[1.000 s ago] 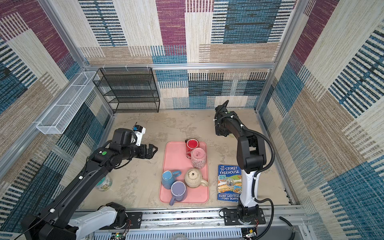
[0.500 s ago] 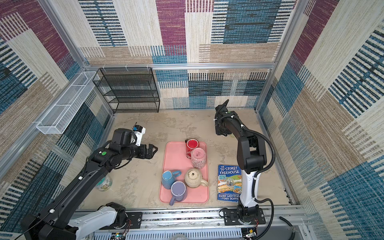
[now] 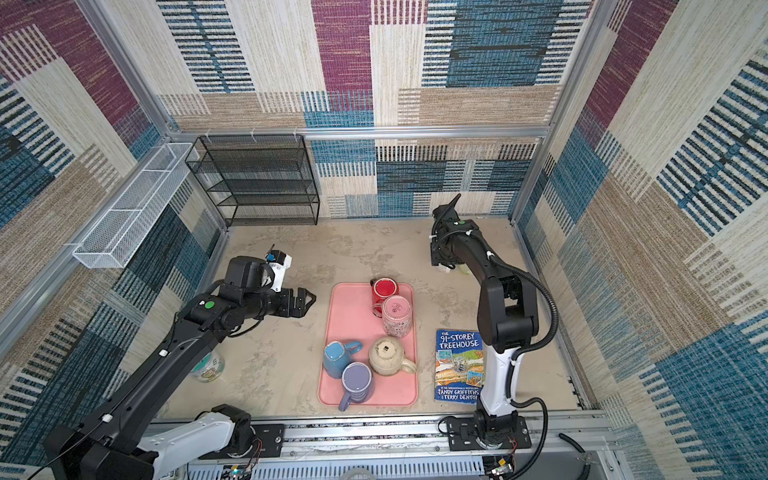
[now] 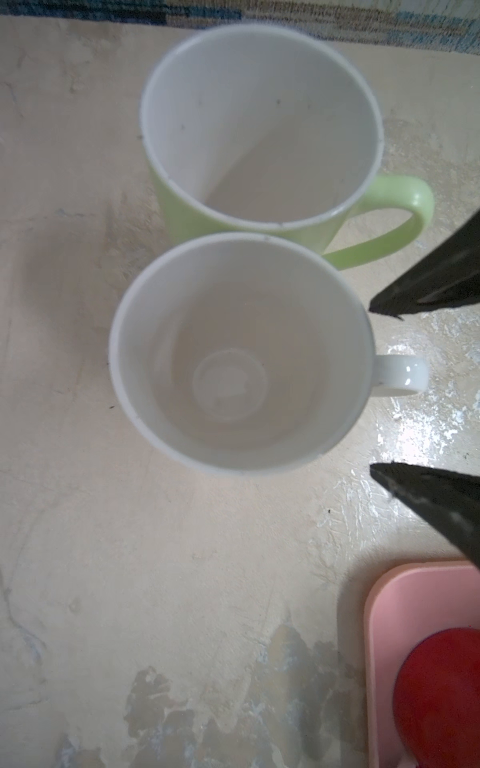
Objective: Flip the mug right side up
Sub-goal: 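Lower the white mug upright beside the green mug and open the right gripper, then move the right gripper back over the upside-down red mug on the tray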
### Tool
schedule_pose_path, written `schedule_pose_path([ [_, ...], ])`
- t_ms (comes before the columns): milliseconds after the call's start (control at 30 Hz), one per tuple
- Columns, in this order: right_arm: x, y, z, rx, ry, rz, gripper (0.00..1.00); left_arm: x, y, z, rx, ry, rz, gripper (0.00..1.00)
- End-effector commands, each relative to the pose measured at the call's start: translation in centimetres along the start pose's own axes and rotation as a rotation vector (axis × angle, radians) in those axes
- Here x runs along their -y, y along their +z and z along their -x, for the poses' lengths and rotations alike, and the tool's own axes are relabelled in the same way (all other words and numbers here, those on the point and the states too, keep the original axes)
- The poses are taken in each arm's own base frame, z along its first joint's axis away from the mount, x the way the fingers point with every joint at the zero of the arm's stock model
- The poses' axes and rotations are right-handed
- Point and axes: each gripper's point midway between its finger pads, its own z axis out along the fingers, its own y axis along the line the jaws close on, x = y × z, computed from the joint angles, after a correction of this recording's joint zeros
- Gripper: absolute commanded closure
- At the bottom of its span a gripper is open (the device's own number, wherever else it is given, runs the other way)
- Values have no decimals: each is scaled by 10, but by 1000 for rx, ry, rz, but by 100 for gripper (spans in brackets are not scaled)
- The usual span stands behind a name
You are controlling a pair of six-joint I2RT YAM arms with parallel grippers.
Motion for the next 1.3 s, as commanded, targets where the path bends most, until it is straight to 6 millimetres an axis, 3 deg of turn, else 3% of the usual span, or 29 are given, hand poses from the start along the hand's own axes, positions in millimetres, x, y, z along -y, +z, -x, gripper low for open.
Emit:
schedule_pose_path([
  [0, -2, -12, 9, 45, 7, 24, 38, 2, 0, 4, 11, 21, -14, 1],
  [567, -2, -45, 13, 112, 12, 57, 30, 0, 1, 4, 7, 17, -8, 2],
  [700, 2, -58, 15, 150, 16, 47, 29, -1, 2, 3, 5, 16, -7, 2],
  [833, -1, -84, 19, 208, 11, 49, 28, -1, 2, 3, 4, 16, -7, 2],
  [1033, -32, -119, 14, 271, -42, 87, 27, -1, 4, 2, -6, 14, -10, 2],
  [1267, -84, -131, -23, 258, -154, 158, 27, 1, 7, -1, -17, 11, -22, 4],
])
